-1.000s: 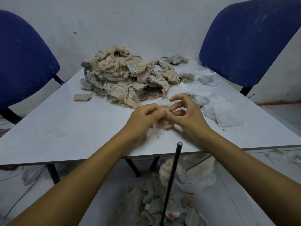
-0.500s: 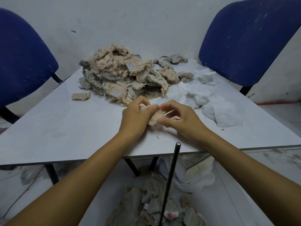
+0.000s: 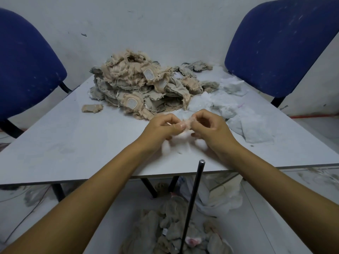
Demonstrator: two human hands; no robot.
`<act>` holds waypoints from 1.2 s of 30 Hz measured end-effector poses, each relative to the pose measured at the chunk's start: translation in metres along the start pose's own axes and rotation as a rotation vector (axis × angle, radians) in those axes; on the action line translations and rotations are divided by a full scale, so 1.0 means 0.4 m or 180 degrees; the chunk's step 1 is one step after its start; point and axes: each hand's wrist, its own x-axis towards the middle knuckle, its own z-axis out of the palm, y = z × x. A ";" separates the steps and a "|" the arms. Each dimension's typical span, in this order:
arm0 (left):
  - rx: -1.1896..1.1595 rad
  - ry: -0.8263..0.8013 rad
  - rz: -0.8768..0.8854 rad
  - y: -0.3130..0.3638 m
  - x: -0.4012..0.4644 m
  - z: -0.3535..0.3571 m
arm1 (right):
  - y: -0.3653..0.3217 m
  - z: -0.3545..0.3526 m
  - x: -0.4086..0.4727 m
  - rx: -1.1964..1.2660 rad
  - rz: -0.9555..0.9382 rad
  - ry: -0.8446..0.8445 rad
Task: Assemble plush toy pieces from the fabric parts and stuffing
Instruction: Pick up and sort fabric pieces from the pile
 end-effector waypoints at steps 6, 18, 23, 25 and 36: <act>-0.0717 -0.0373 -0.0181 -0.006 0.002 -0.010 | -0.003 -0.003 -0.003 0.0500 0.0100 0.0049; 0.0286 0.0466 0.0126 -0.009 -0.001 0.027 | -0.008 0.000 -0.013 -0.0196 -0.0443 -0.0012; -0.0613 0.0059 -0.0416 0.005 0.008 0.002 | -0.006 -0.004 -0.010 0.0045 -0.0328 -0.0246; -0.0721 0.0127 -0.0358 -0.005 0.003 -0.003 | -0.011 -0.002 -0.005 0.0493 0.0014 -0.0237; 0.3099 0.0291 -0.0264 -0.059 0.033 -0.085 | 0.019 0.025 0.000 -0.0802 0.0170 -0.0272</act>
